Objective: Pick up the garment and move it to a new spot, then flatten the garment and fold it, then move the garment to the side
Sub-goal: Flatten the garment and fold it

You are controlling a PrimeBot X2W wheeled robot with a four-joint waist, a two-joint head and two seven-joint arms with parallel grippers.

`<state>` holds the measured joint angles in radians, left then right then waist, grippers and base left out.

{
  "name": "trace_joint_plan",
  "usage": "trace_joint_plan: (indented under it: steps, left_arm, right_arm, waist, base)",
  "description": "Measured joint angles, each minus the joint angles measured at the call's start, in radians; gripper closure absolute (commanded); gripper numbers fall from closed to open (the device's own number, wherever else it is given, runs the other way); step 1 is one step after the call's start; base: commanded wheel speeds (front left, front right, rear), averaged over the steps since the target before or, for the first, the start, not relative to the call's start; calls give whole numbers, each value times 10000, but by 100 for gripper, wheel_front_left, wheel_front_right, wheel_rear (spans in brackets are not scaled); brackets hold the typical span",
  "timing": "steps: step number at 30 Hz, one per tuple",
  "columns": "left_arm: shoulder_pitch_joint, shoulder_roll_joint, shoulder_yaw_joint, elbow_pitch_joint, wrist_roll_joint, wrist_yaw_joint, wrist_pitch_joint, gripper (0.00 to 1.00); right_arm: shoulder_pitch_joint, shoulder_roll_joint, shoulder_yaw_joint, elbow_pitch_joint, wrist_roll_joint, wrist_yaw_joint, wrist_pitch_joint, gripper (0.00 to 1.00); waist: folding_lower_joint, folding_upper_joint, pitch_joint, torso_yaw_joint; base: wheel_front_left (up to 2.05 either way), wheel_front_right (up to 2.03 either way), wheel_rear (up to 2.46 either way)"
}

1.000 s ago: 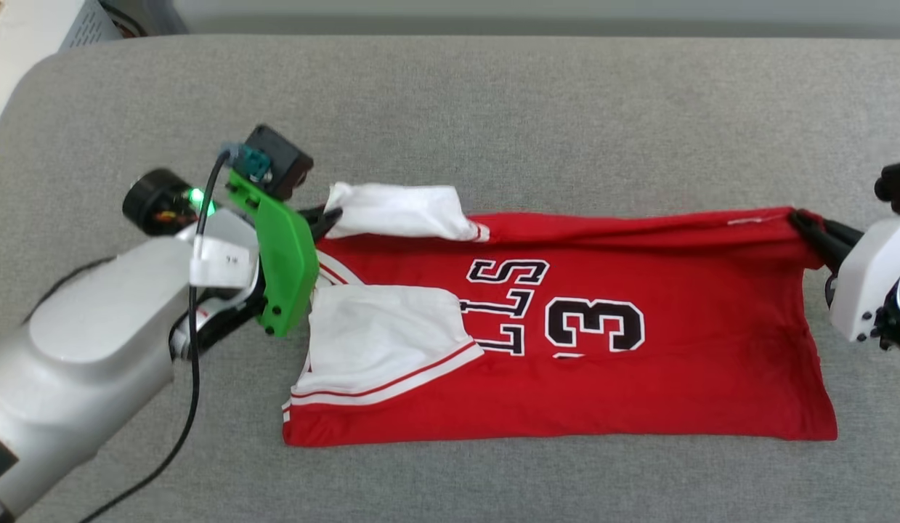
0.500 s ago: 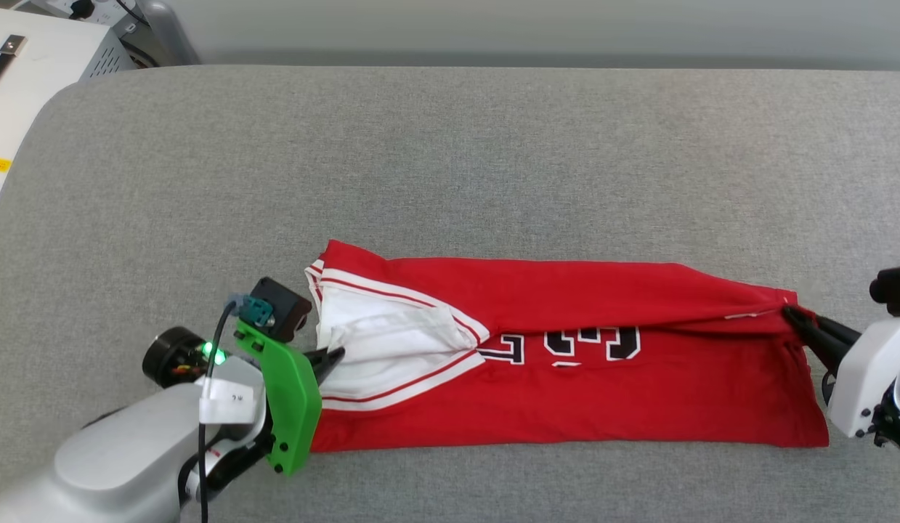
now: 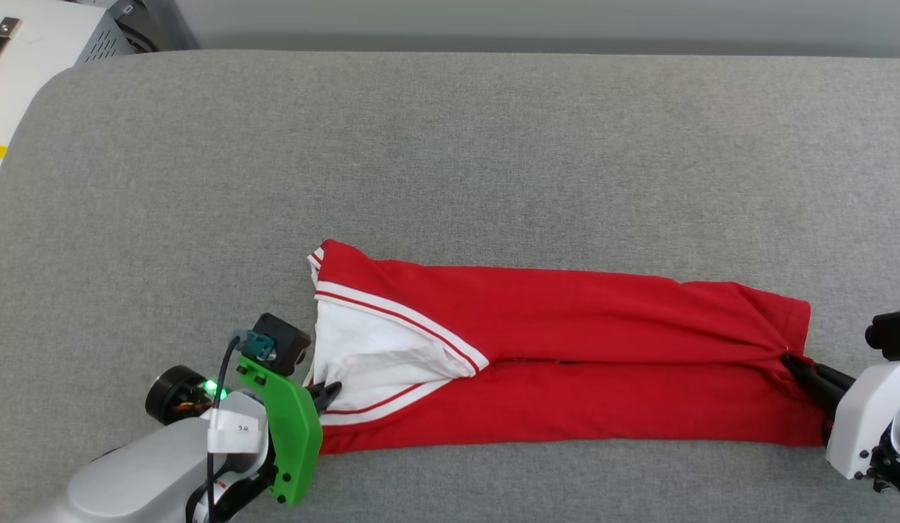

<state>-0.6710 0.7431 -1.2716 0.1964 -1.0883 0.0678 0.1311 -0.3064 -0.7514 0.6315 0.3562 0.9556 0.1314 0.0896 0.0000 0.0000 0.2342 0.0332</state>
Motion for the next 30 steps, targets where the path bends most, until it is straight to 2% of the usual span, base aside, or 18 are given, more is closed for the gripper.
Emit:
trace_joint_plan:
  steps: [1, 2, 3, 4, 7, 15, 20, 23, 26, 30]
  left_arm:
    - [39, -46, 10, 63, 4, 65, -105, 100]
    - [88, -82, 48, 136, 4, 144, -263, 74]
    - [137, -105, 82, 182, 12, 213, -420, 0]
    - [202, -123, 138, 222, 21, 307, -617, 0]
    - [403, -109, 364, 209, 59, 644, -1277, 0]
    - [767, -132, 1317, 23, 761, 2405, -3528, 0]
    - [1029, -405, 2079, 48, 1490, 3267, -3862, 0]
    - [1288, -750, 3147, -242, 2502, 3776, -3871, 0]
    - [1816, -1166, 4176, -500, 3538, 4040, -3870, 0]
    - [2590, -1753, 5321, -675, 4571, 4128, -3870, 0]
  right_arm:
    - [0, 29, -12, 19, 0, 0, 0, 100]
    - [6, 65, -35, 42, 2, 0, 0, 99]
    - [12, 96, -59, 63, 2, 0, 0, 53]
    - [17, 123, -94, 100, 2, 0, 2, 0]
    - [94, 113, -259, -35, 128, 0, 29, 0]
    - [298, -525, -1459, -1137, 1478, -2, 251, 0]
    - [399, -955, -2061, -1139, 2311, -2, 1081, 0]
    - [412, -997, -2190, -825, 2938, -2, 1987, 0]
    - [369, -880, -2155, -382, 3175, -2, 2706, 0]
    - [47, -499, -1939, 104, 3143, -2, 3154, 0]
  waist:
    - [0, 0, -13, 2]
    - [0, 0, -43, 2]
    - [0, 0, -79, 0]
    - [0, 0, -138, -3]
    - [0, 0, -356, -17]
    - [0, 0, -918, 15]
    - [0, 0, -867, 98]
    - [0, 0, -735, 138]
    - [0, 0, -583, 192]
    - [0, 0, -410, 304]
  base:
    - [0, 0, 0]
    - [0, 0, 0]
    - [0, 0, 0]
    - [0, 0, 0]
    - [0, 0, 0]
    - [0, 0, 0]
    - [0, 0, 0]
    - [0, 0, 0]
    - [0, 0, 0]
    - [0, 0, 0]
